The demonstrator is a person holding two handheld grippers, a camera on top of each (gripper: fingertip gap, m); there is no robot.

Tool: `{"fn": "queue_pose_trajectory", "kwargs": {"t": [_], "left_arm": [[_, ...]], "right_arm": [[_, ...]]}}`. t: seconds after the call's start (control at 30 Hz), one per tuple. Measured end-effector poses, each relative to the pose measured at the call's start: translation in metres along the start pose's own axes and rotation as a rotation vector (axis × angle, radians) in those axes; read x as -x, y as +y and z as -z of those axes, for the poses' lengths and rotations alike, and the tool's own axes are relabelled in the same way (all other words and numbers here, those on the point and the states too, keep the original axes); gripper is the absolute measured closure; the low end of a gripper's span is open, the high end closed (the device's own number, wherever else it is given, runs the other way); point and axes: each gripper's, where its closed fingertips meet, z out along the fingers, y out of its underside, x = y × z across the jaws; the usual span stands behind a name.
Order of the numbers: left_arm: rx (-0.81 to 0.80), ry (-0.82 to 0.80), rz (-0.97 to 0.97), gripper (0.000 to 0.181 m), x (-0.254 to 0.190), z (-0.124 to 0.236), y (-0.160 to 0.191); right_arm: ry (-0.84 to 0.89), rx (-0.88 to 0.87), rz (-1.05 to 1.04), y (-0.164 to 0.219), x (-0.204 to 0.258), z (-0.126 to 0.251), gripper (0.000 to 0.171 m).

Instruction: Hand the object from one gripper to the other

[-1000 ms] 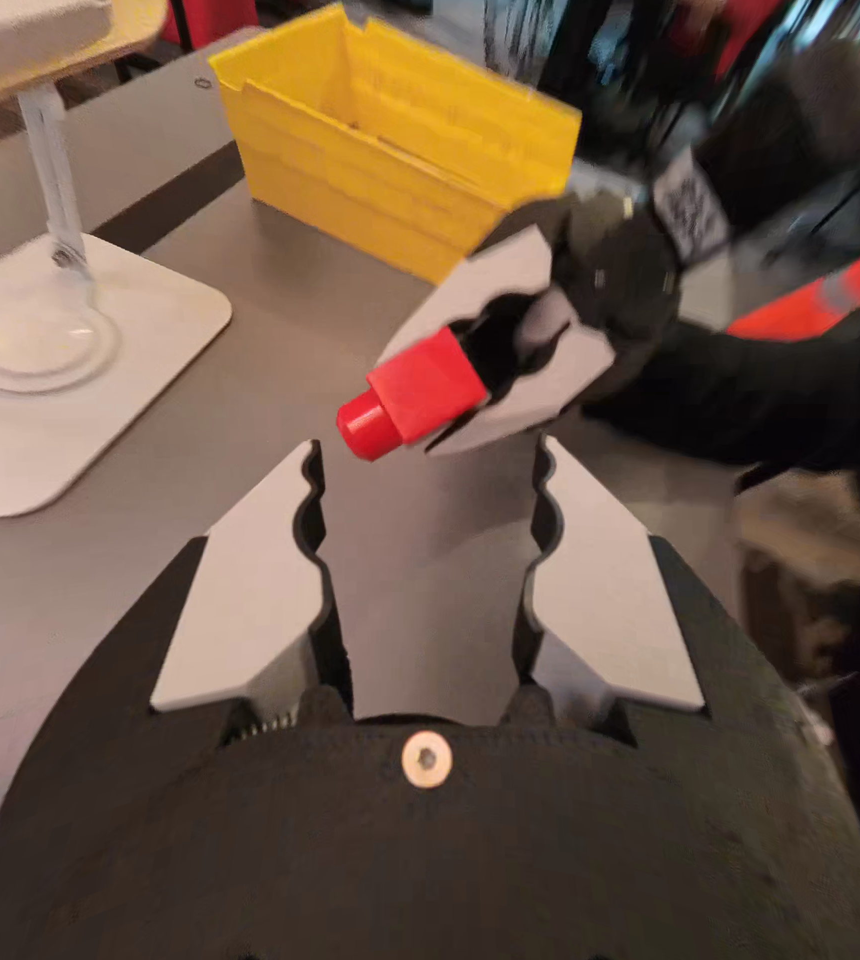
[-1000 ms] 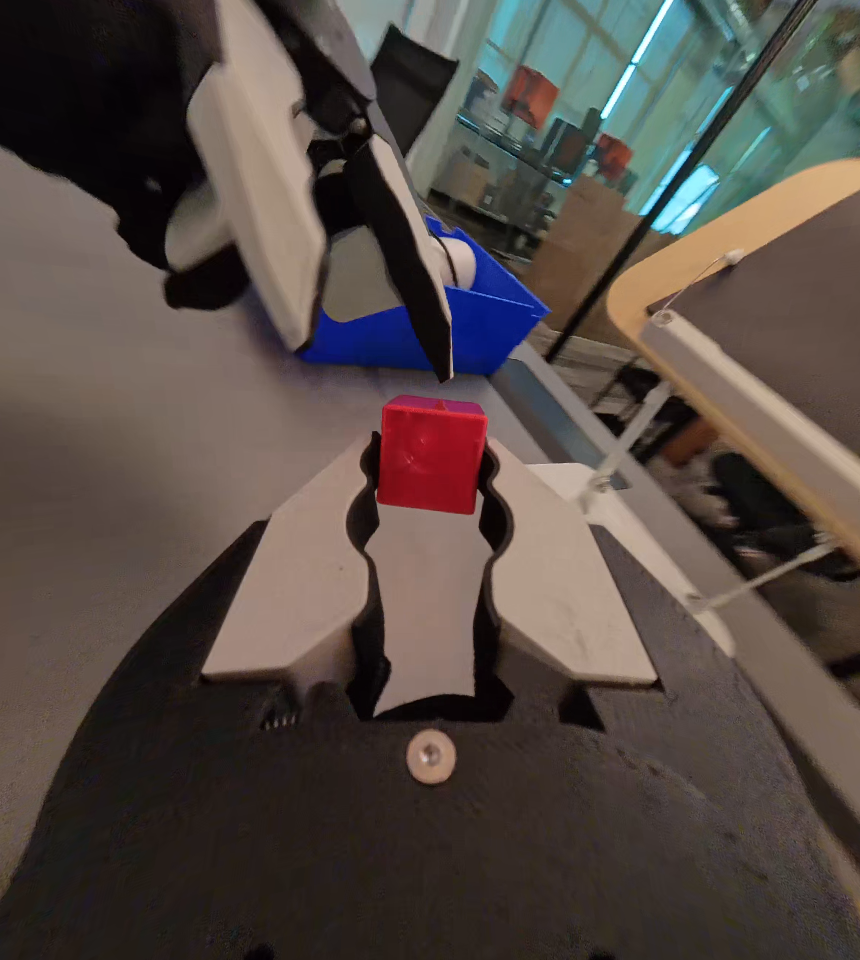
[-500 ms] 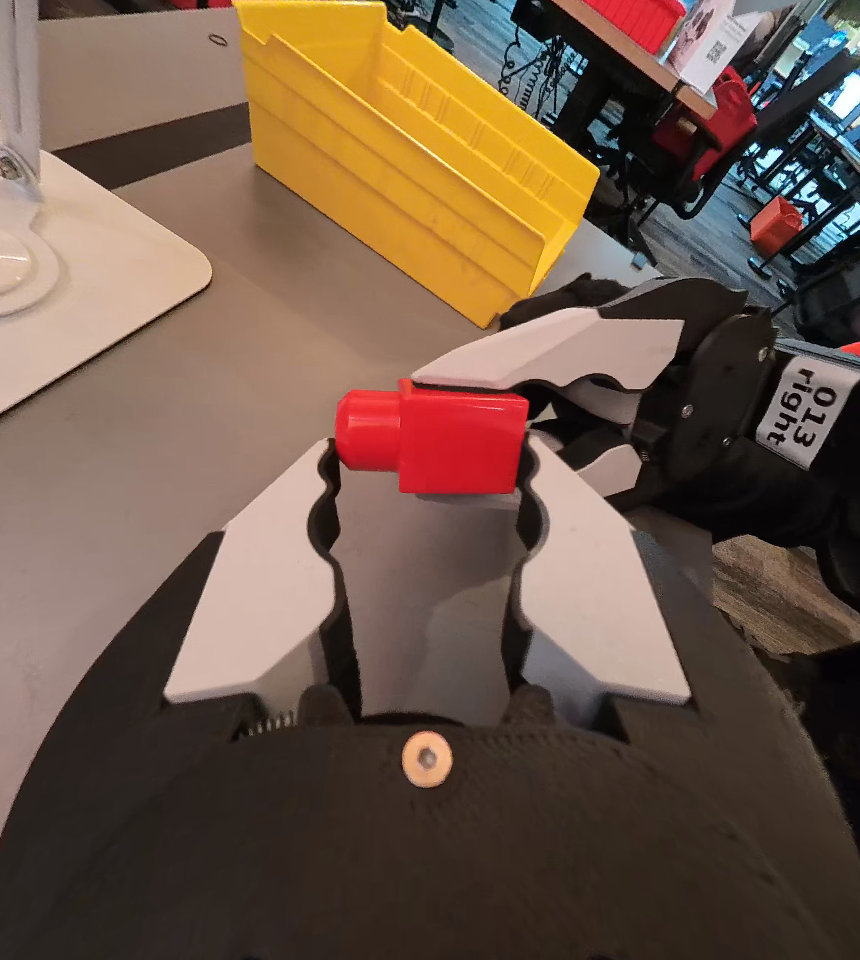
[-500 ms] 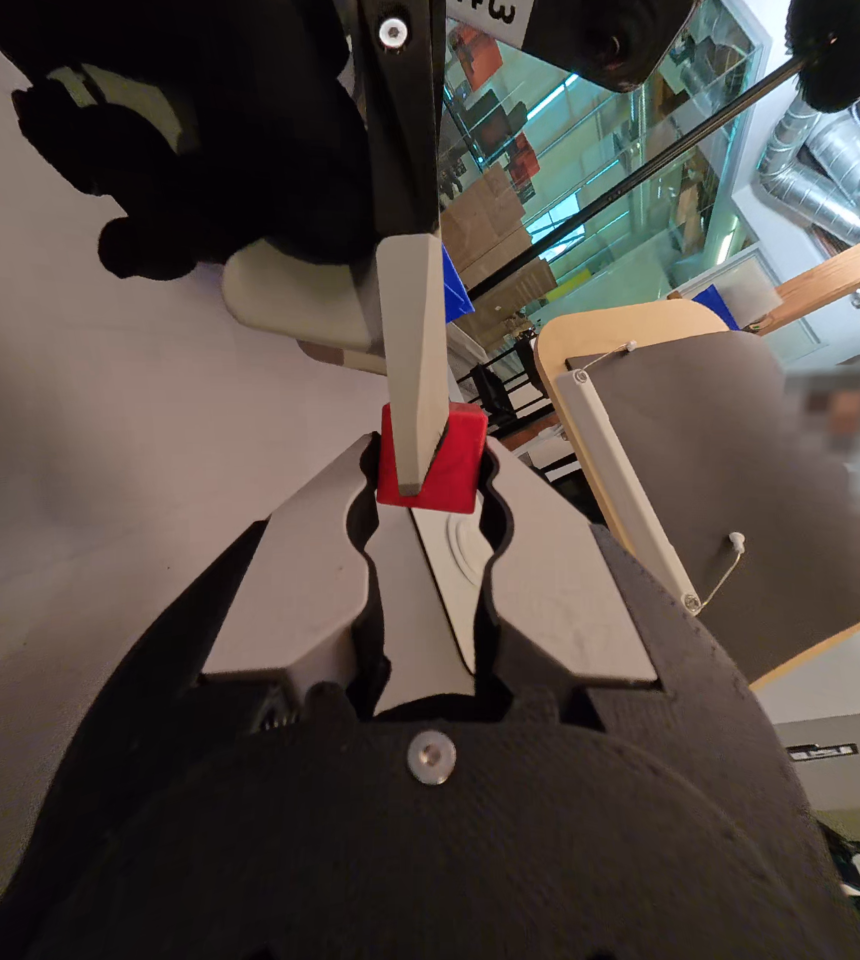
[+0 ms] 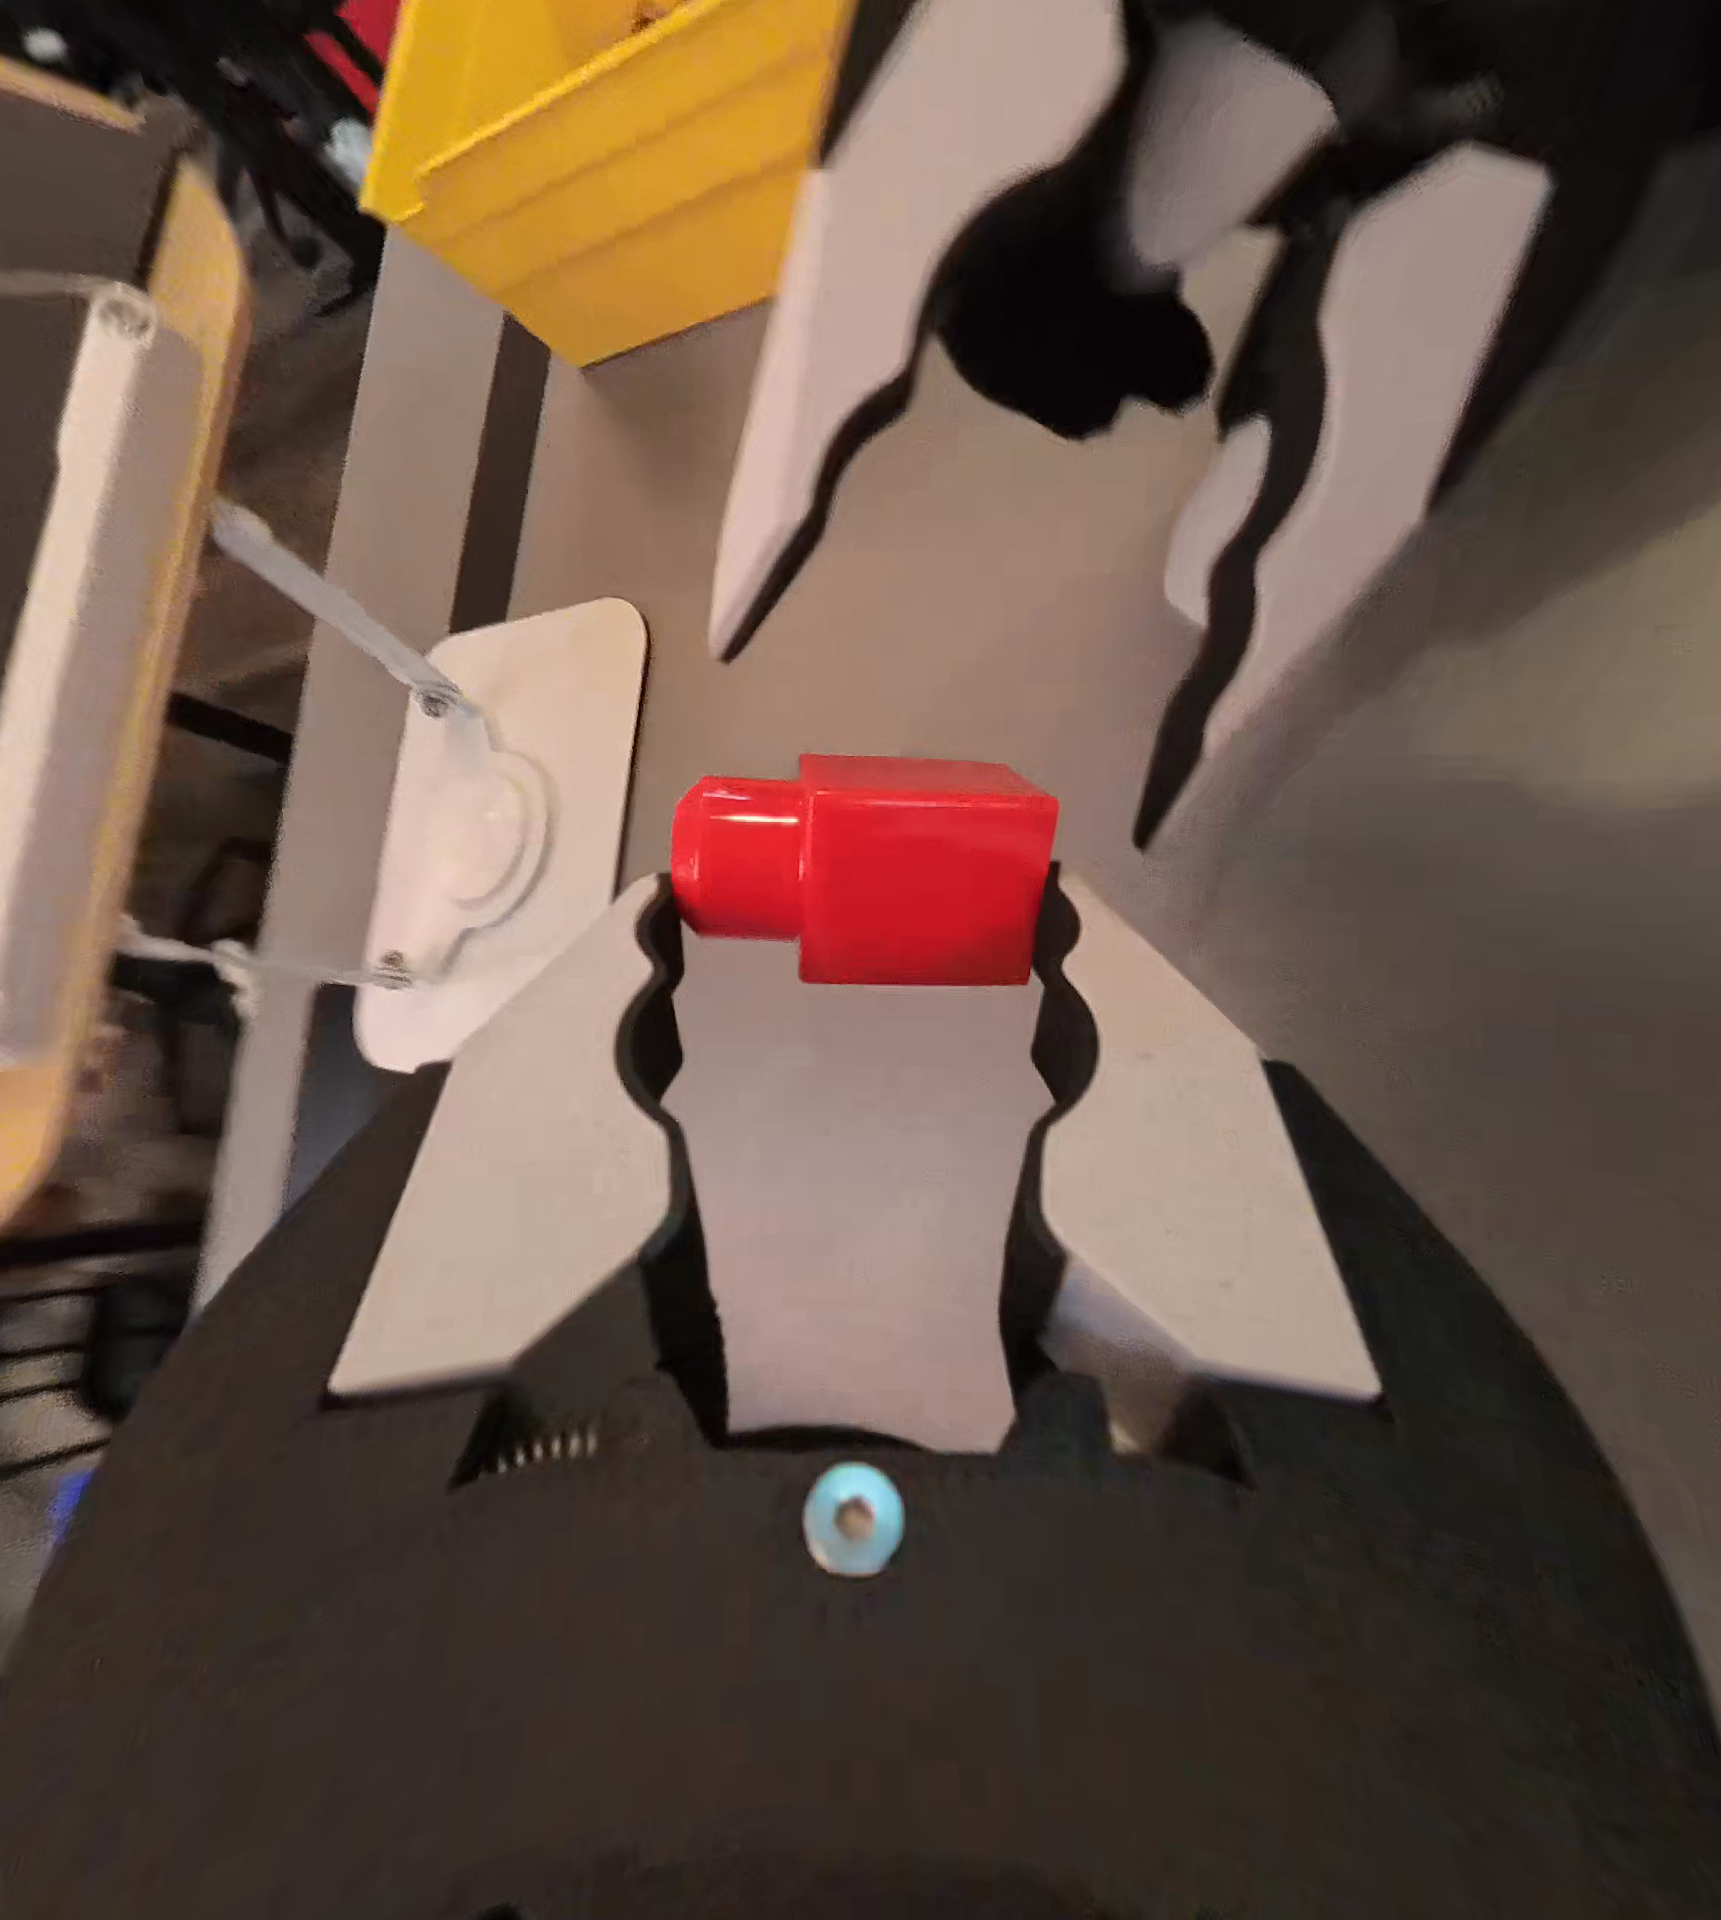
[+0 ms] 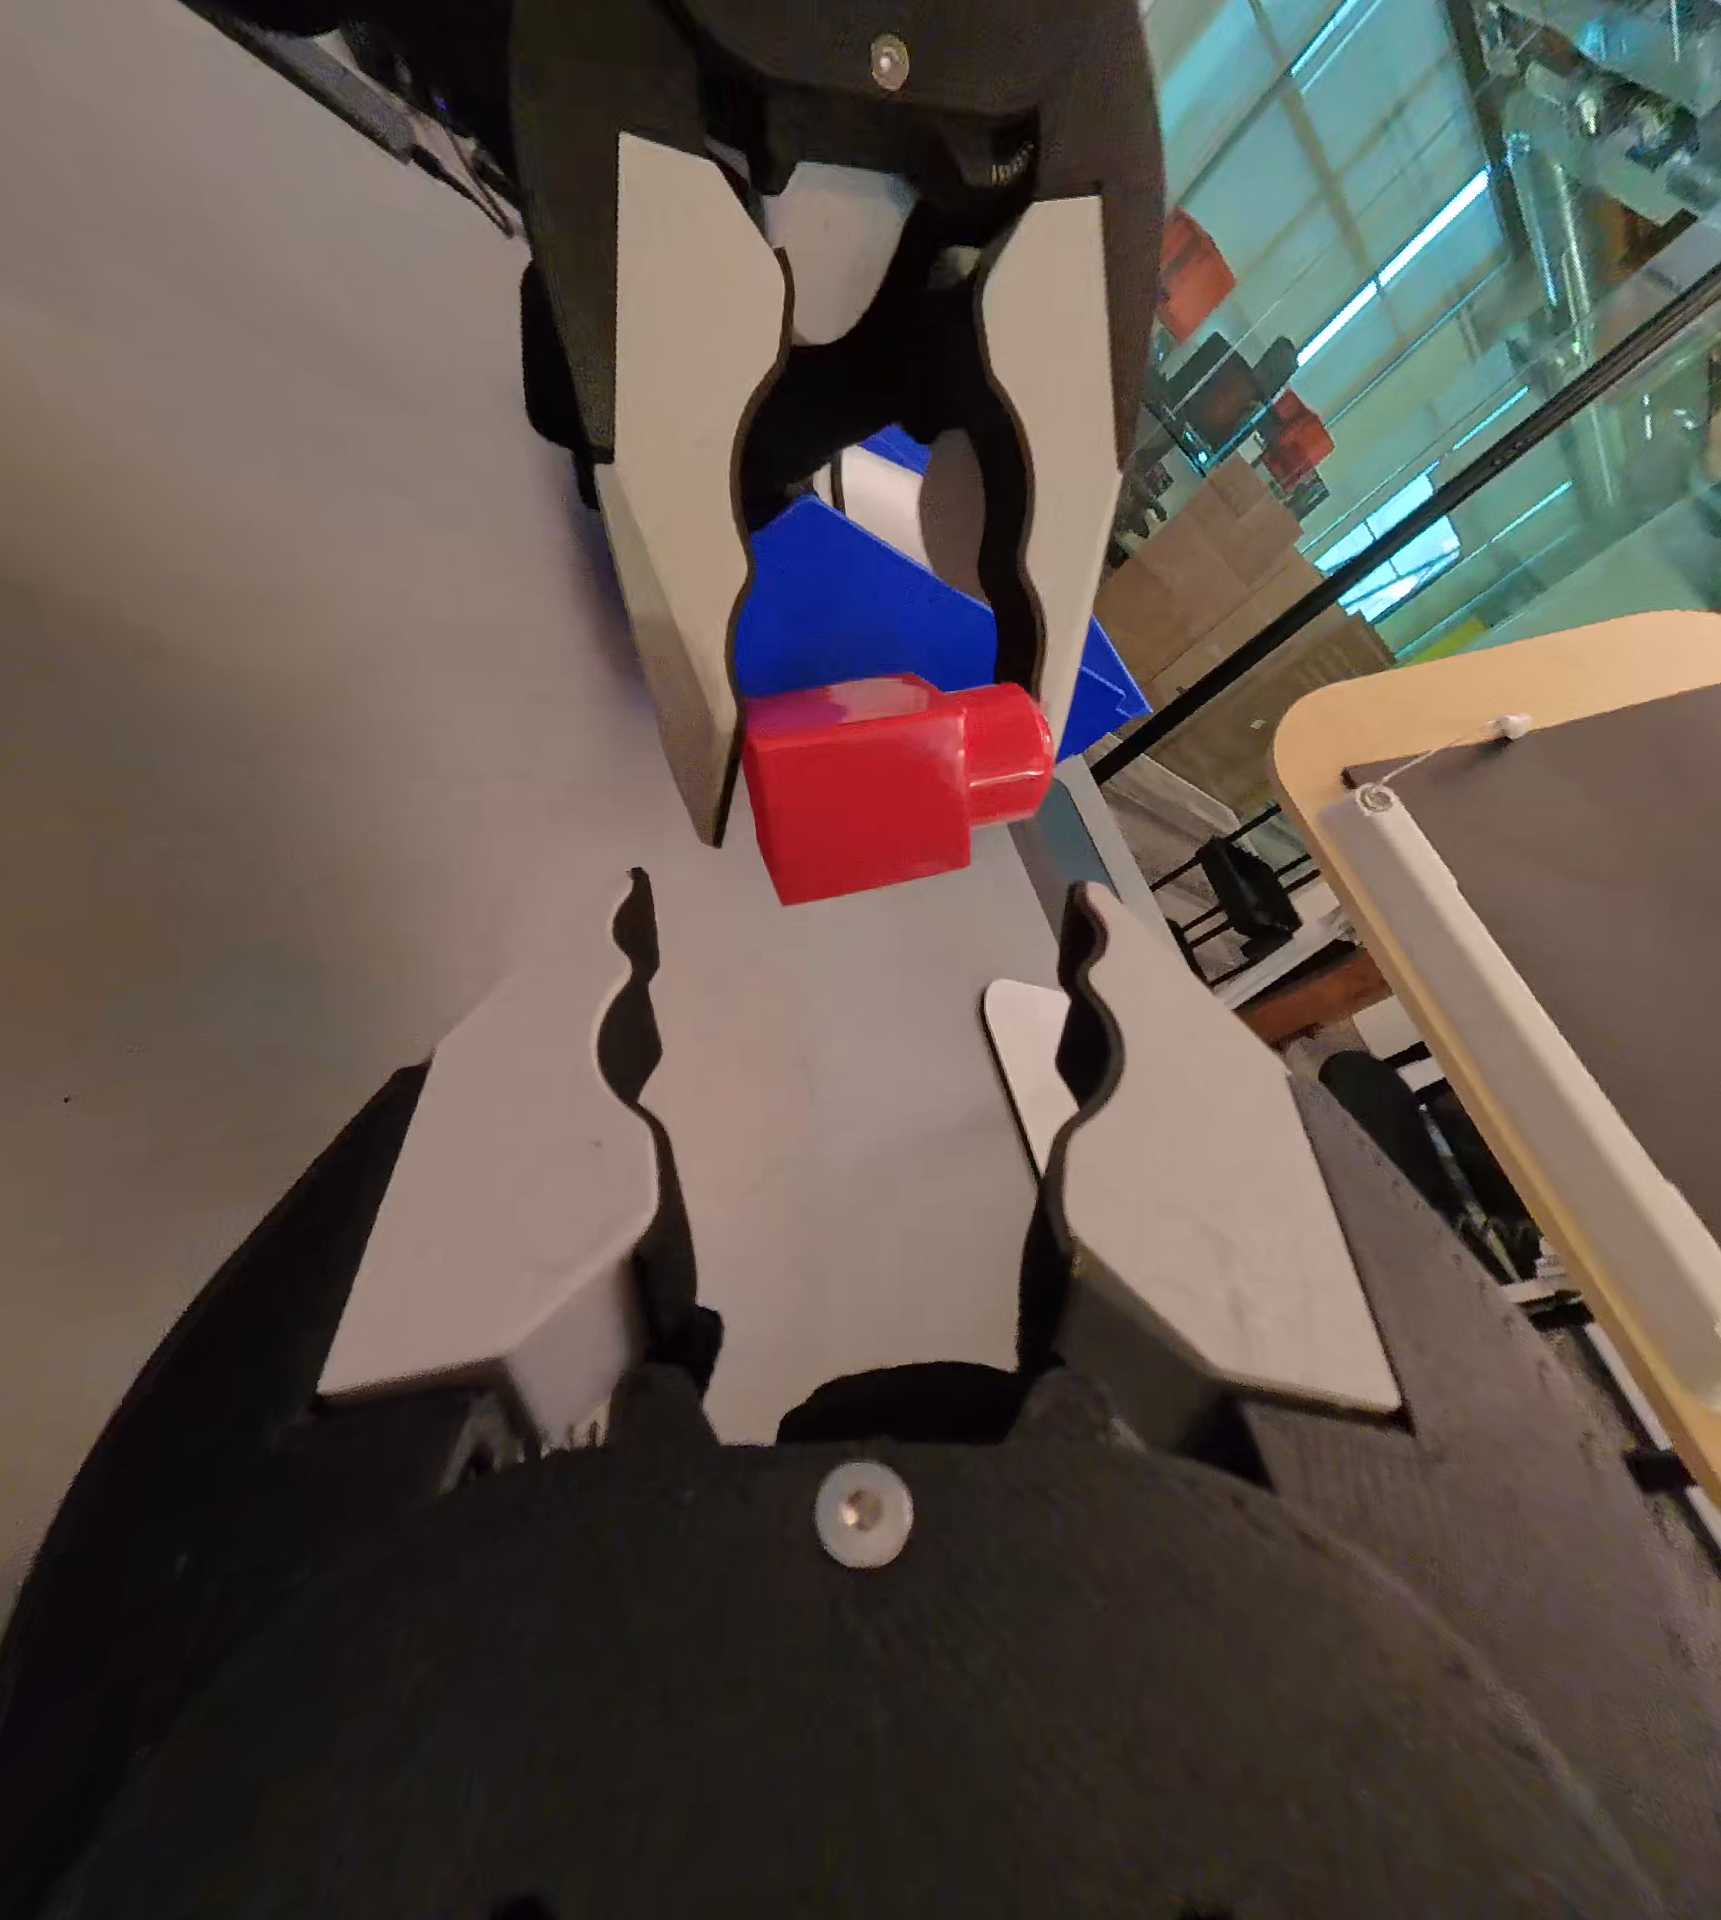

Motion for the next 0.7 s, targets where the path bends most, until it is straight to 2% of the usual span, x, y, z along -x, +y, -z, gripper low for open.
{"fn": "queue_pose_trajectory", "kwargs": {"t": [0.1, 0.3, 0.4, 0.7], "left_arm": [[0.051, -0.006, -0.165, 0.114, -0.007, 0.002, -0.004], [0.122, -0.007, -0.329, 0.114, -0.015, 0.000, -0.004], [0.126, -0.003, -0.358, 0.114, -0.019, -0.002, -0.006], [0.127, -0.008, -0.370, 0.114, -0.016, -0.002, -0.008]], "right_arm": [[-0.004, -0.007, 0.047, -0.004, 0.005, -0.001, 0.102], [0.043, 0.019, 0.155, -0.007, 0.008, -0.004, 0.104], [0.050, 0.026, 0.188, -0.008, 0.008, -0.003, 0.110], [0.067, 0.033, 0.177, -0.007, 0.004, -0.002, 0.111]]}}
